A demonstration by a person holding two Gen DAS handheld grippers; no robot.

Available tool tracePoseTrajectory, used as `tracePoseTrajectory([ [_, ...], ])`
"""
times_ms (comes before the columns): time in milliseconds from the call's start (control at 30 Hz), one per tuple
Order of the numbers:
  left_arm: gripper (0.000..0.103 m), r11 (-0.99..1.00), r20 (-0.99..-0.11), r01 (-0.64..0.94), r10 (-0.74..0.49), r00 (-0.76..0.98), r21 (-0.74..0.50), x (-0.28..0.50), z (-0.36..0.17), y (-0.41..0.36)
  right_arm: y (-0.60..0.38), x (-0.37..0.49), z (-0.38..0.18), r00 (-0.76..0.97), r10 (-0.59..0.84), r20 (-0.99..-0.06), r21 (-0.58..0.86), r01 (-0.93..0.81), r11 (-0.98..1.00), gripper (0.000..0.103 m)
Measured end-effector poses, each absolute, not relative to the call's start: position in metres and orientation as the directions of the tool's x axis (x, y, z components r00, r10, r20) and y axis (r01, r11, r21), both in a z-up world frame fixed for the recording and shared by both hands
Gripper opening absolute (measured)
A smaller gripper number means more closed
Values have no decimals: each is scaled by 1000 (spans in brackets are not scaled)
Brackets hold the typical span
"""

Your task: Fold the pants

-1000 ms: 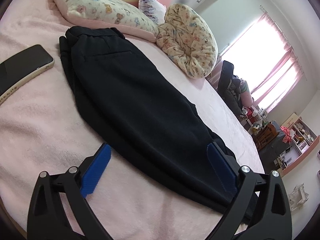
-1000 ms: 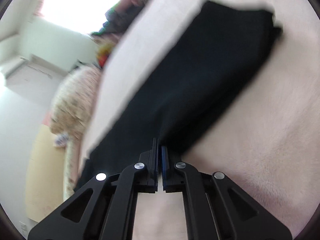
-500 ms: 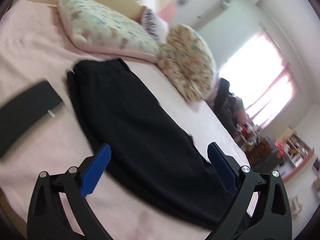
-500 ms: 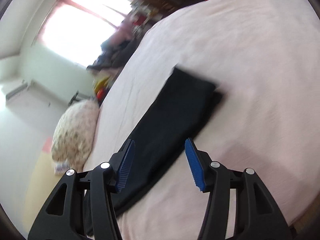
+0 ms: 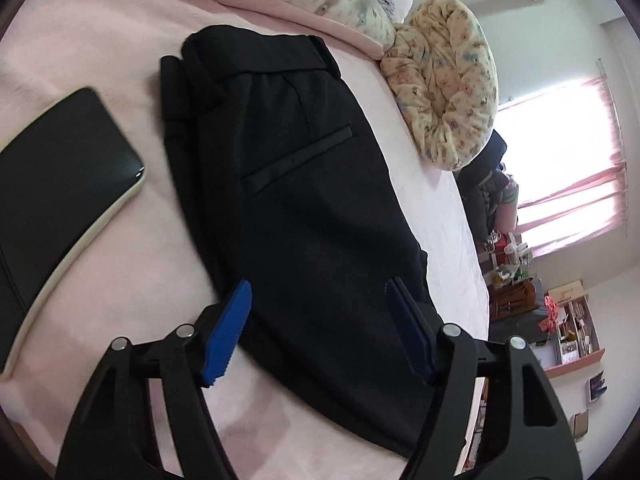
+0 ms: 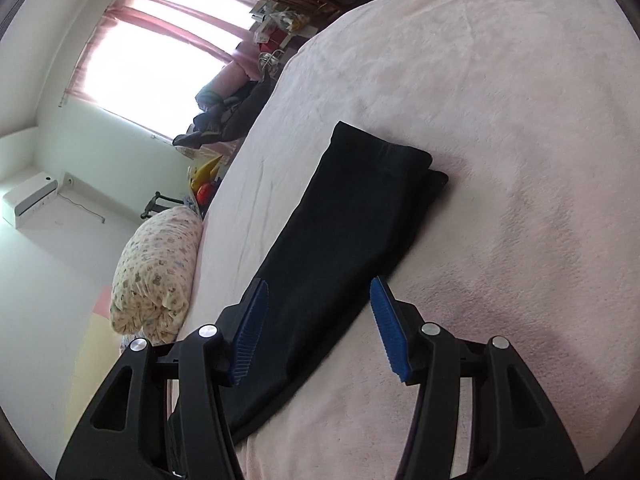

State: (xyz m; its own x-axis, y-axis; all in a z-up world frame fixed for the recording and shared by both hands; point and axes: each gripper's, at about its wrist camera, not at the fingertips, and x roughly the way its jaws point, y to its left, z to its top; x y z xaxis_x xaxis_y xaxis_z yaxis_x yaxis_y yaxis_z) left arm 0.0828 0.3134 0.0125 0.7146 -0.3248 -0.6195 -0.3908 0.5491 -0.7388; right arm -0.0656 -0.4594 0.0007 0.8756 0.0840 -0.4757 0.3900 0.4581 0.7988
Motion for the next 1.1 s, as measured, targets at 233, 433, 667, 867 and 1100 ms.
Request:
tracePoseTrajectory([
  [233,71,553,-650,-423,-314,692,-718,82,6,307,-466,-71,-4,868,50,-494,797,429,424,59],
  [433,87,600,-511,-235,-342,789,-765,62,28,271,-491,-92,-12,857,-58,-511,804,501,322,61],
  [667,95,654,-463,-44,-485,742,-755,95,24,195,-497,-85,-9,862,-104,-496,801,500,330,61],
  [867,86,654,-542,-139,-468,699,-744,101,-6,192,-495,-52,9,911,-11,-412,802,368,469,61],
  [1100,90,688,-512,-73,-461,724,-722,95,-6,185,-513,-57,-22,887,15,-462,847,436,305,66],
])
